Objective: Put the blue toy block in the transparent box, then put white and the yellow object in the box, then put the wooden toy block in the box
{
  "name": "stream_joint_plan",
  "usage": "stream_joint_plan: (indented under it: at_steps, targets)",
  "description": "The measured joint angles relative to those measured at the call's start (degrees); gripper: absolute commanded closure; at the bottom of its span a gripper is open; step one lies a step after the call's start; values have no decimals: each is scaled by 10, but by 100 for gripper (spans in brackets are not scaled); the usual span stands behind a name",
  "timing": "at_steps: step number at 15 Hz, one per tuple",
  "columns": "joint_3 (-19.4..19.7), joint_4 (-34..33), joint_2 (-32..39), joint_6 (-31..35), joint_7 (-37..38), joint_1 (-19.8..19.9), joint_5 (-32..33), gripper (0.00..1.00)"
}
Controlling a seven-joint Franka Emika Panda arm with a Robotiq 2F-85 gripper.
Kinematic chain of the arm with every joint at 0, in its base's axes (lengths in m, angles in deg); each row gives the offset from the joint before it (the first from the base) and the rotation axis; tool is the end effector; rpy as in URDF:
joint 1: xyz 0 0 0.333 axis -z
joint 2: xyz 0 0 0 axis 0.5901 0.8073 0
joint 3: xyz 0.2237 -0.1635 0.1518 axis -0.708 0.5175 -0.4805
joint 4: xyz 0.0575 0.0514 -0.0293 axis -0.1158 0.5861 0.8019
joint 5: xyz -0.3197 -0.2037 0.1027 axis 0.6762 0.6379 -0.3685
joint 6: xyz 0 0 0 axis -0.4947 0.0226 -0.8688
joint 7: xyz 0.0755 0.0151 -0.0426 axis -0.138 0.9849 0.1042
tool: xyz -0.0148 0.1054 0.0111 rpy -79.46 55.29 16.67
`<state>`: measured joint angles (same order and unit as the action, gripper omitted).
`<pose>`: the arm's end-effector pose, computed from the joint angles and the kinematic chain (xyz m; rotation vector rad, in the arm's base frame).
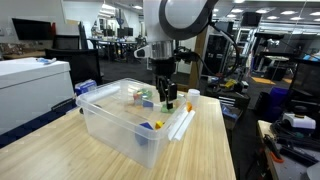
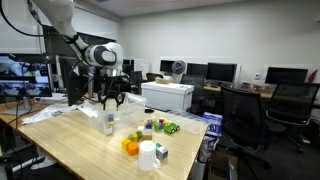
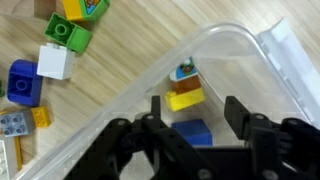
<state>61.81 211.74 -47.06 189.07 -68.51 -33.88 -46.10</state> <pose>0.5481 0.0166 0.2724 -2.8609 -1.2554 0.2476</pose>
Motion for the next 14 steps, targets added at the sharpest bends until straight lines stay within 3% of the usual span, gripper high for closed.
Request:
stream_joint_plan:
  at_steps: [6,10,14]
  targets:
    - [23,-37,-83,-30,-63,42,-195,0]
    - [77,-91,-52,-7,-15,64,-216,0]
    - [99,-117,23,64,98,72,-203,0]
